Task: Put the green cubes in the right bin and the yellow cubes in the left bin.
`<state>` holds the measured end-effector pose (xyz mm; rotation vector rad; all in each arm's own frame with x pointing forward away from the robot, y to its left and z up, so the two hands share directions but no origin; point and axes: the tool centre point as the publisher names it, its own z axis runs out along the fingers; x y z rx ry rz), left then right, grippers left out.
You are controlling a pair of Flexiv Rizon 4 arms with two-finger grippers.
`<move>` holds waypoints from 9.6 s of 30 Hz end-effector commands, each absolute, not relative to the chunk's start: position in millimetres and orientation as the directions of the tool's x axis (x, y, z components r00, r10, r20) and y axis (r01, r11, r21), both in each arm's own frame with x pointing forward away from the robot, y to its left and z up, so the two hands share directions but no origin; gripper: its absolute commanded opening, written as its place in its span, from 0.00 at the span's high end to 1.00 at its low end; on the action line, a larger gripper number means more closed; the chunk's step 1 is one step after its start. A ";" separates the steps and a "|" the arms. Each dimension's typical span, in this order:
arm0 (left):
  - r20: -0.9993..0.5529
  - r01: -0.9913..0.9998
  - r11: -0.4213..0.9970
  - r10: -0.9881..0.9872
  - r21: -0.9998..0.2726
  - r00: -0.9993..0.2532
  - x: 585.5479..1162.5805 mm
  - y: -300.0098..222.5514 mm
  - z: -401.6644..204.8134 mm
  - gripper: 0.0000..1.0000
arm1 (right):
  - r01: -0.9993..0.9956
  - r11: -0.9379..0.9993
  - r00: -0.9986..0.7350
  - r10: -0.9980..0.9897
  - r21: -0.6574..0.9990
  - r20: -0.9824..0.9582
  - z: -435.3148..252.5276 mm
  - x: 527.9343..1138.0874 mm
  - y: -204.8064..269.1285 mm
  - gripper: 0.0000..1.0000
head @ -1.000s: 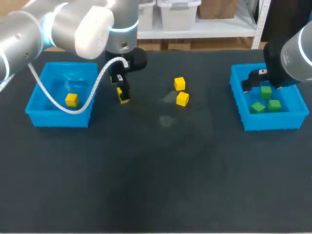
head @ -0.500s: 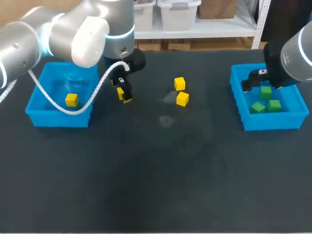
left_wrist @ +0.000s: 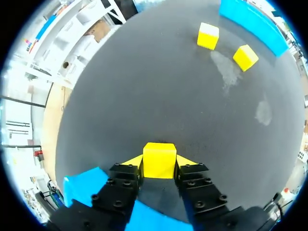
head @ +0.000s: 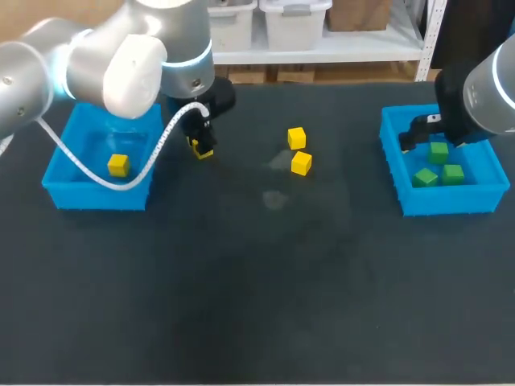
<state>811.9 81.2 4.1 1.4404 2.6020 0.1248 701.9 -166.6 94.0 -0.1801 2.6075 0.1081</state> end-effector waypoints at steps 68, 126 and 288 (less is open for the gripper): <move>-0.188 0.859 0.504 0.838 -0.091 -0.512 714.4 -92.2 94.5 0.00 | -0.146 0.988 -0.852 -0.105 0.040 -0.513 93.1 699.6 -167.0 0.00; -0.105 0.526 0.851 0.522 -0.006 -0.846 766.8 -113.7 -9.4 1.00 | -0.146 0.988 -0.852 -0.105 0.040 -0.513 93.1 699.6 -167.0 0.00; -0.302 0.211 0.973 0.230 0.093 -0.925 731.9 229.0 78.7 1.00 | -0.146 0.988 -0.852 -0.105 0.040 -0.513 93.1 699.6 -167.0 0.00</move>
